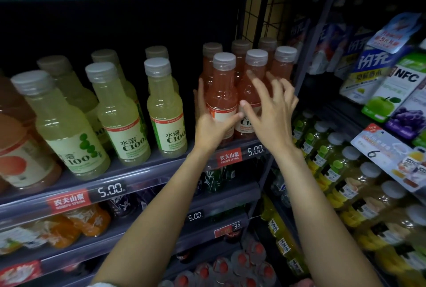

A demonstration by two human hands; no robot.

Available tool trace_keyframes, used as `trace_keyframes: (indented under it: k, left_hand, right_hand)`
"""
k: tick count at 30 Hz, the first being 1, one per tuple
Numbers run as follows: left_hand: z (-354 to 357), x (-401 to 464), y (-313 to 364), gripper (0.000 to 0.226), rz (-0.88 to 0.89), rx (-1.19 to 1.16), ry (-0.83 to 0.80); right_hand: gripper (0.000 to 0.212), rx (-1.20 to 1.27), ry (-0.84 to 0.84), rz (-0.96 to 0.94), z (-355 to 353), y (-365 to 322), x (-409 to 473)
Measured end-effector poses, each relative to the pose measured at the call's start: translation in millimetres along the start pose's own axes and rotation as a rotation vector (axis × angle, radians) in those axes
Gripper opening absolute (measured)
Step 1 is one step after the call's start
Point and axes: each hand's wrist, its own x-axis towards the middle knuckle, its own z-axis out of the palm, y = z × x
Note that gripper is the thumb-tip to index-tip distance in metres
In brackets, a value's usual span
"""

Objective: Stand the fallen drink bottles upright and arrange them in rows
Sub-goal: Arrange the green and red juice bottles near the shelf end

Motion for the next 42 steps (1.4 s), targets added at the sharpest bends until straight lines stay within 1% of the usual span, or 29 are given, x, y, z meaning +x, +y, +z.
trace_keyframes:
  k: [2,4,7,8,9,11,14,16,17,19,21,24,26,28,31,35,38,42]
  left_hand:
    - [-2,-8,10,0.13,-0.073,0.067,-0.028]
    - [-11,-22,21,0.124,-0.111,0.123,-0.063]
    - [-44,-63,48,0.085,-0.148,0.236,-0.196]
    - [-59,-77,56,0.075,-0.126,0.237,-0.222]
    - [-77,-88,65,0.066,-0.087,0.231,-0.21]
    - [-109,-101,74,0.05,0.057,0.238,-0.091]
    - [-162,-104,64,0.031,0.298,0.376,0.242]
    - [-191,-99,48,0.035,0.408,0.515,0.426]
    - [-202,-94,38,0.041,0.424,0.573,0.489]
    - [-223,-82,21,0.053,0.39,0.607,0.554]
    - [-235,-71,12,0.064,0.325,0.526,0.532]
    - [-246,-57,5,0.079,0.212,0.293,0.41]
    - [-249,-51,3,0.085,0.146,0.112,0.339]
    - [-251,-49,5,0.089,0.083,-0.003,0.31]
    - [-254,-48,7,0.088,0.058,-0.058,0.264]
    - [-254,-44,0,0.077,0.037,-0.05,0.249]
    - [-248,-40,-5,0.066,0.032,-0.026,0.246]
    - [-242,-37,-10,0.066,0.054,-0.035,0.25]
  right_hand:
    - [0.046,0.097,0.045,0.02,-5,-4,-7]
    - [0.038,0.194,0.118,0.024,-12,-15,-17]
    - [0.028,0.331,0.166,-0.027,-19,-40,-34]
    - [0.026,0.376,0.154,-0.05,-20,-49,-39]
    - [0.026,0.419,0.13,-0.071,-17,-59,-43]
    - [0.028,0.486,0.083,-0.093,-10,-77,-46]
    - [0.036,0.587,0.015,-0.099,4,-109,-48]
    - [0.044,0.627,-0.017,-0.081,13,-126,-46]
    - [0.047,0.633,-0.026,-0.072,18,-131,-45]
    - [0.051,0.63,-0.038,-0.057,28,-143,-40]
    - [0.051,0.598,-0.044,-0.059,36,-151,-35]
    - [0.049,0.543,-0.033,-0.103,45,-159,-28]
    - [0.05,0.527,-0.044,-0.111,48,-161,-26]
    - [0.052,0.521,-0.063,-0.092,50,-163,-24]
    - [0.052,0.518,-0.071,-0.056,51,-166,-21]
    - [0.052,0.506,-0.037,-0.036,51,-168,-21]
    - [0.051,0.49,-0.052,-0.024,50,-168,-20]
    - [0.051,0.473,-0.084,-0.02,47,-168,-19]
